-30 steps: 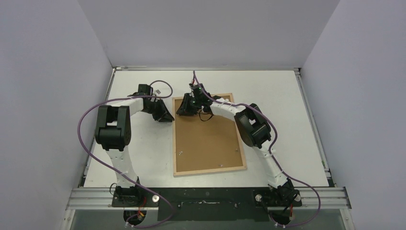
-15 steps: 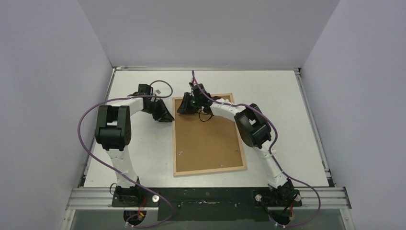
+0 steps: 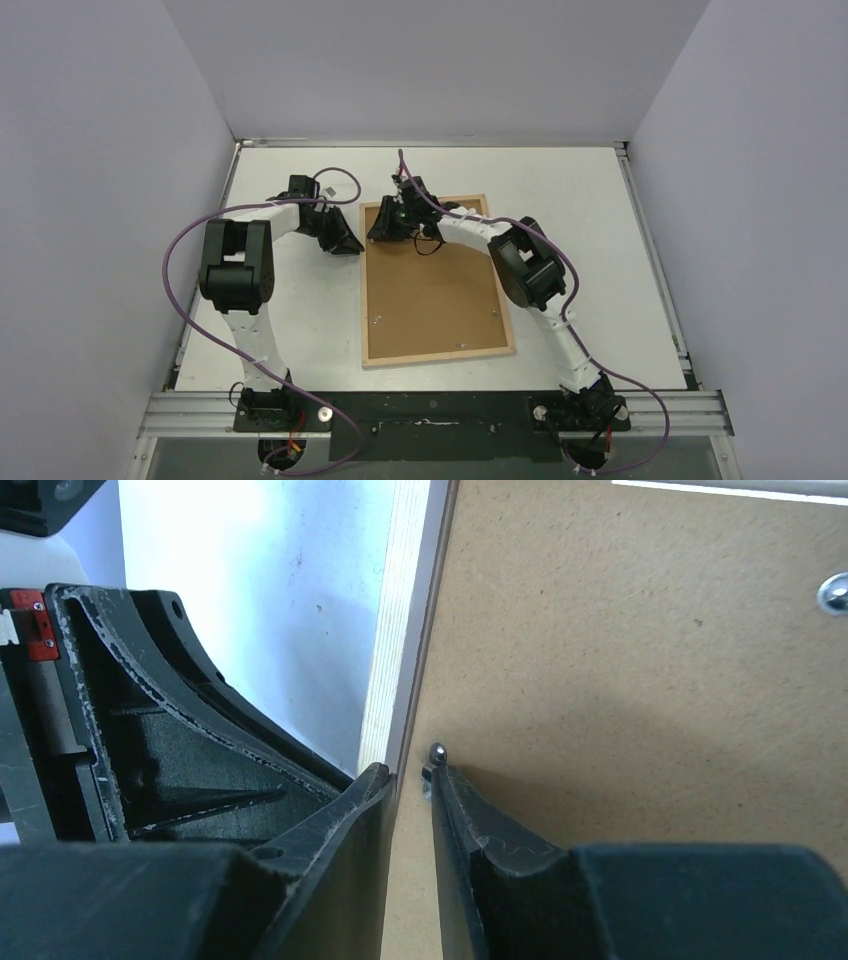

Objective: Put the photo into the frame

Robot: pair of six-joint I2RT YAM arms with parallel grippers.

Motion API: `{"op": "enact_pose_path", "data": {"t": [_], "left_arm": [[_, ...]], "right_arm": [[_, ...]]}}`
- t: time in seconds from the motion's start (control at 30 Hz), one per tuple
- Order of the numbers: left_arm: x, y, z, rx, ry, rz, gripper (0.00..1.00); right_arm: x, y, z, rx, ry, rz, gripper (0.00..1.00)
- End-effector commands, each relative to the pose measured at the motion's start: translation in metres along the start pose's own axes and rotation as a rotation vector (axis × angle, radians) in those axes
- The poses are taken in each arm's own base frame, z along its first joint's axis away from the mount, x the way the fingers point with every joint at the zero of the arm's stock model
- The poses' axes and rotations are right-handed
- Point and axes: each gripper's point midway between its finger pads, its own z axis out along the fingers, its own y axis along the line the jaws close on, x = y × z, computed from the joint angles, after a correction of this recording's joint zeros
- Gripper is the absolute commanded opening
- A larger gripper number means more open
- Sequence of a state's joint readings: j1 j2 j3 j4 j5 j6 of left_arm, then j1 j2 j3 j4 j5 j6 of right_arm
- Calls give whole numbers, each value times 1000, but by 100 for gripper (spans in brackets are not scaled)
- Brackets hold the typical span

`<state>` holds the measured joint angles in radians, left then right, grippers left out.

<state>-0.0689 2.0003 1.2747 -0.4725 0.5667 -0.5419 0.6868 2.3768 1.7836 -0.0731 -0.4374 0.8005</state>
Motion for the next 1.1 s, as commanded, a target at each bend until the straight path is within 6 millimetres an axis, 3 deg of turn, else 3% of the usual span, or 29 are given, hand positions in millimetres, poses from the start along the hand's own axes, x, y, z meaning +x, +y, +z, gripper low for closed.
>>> {"op": "enact_pose_path", "data": {"t": [0.0,0.3,0.6,0.93,1.07], "left_arm": [[-2,0,6,-3,13,7,13],[-1,-2,7,3,14,8,13],[2,1,9,-4,28,1,13],[2,1,10,-2,34,-4,13],[2,0,10,-3,33,-6,13]], "right_arm": [[5,20,-6,-45,6,-5,23],[6,14,4,-39,2,10,22],[-17,5,7,30,-111,14,22],[-10,12,12,-11,-119,55,21],[-15,21,-1,-16,-146,30,21]]}}
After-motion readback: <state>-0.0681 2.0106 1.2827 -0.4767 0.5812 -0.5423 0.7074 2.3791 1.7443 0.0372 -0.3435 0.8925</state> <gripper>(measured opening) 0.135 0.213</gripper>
